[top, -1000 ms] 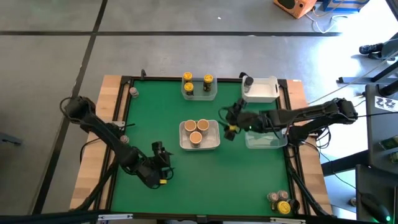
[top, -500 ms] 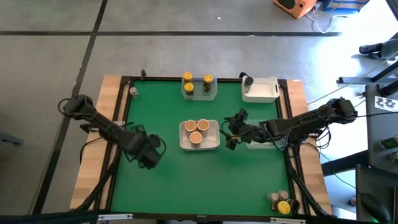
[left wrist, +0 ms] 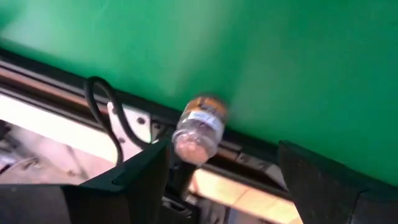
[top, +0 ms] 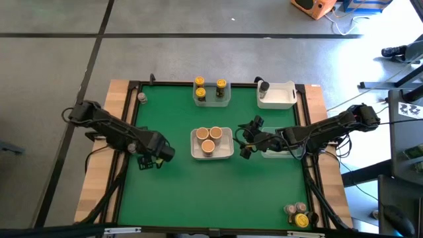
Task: Sort spices by type
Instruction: Put the middle brown seasoning bottle into the bottom transparent bin
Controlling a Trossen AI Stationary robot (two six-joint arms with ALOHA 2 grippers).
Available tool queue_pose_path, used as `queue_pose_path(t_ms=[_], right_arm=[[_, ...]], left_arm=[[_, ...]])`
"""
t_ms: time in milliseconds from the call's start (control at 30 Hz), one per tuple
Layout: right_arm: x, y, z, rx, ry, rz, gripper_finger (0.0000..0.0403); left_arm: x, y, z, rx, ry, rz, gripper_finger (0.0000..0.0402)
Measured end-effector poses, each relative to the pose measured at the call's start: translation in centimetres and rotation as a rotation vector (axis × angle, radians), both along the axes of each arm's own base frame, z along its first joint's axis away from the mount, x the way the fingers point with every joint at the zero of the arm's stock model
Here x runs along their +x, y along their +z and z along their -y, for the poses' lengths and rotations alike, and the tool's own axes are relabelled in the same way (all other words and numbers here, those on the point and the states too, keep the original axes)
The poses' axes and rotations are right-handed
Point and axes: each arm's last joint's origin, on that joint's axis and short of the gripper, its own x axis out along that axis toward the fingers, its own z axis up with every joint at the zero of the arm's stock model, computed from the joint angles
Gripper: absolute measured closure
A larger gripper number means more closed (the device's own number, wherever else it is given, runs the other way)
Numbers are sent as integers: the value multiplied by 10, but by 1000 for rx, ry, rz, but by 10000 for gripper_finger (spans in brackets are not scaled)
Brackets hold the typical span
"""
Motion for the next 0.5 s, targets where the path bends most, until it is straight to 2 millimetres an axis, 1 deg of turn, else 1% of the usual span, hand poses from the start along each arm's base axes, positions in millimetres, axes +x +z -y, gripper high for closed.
queue_pose_path(t_ms=[167, 433, 500], right_arm=[[0, 0, 0, 1, 0, 5, 109], [0, 1, 0, 16, -9, 16, 109], [0, 1, 0, 16, -8, 15, 109]], left_arm=[[-4, -15, -10, -17, -26, -87, 121], [-17, -41, -21, -69, -56, -254, 121], [-14, -45, -21, -91, -80, -231, 121]])
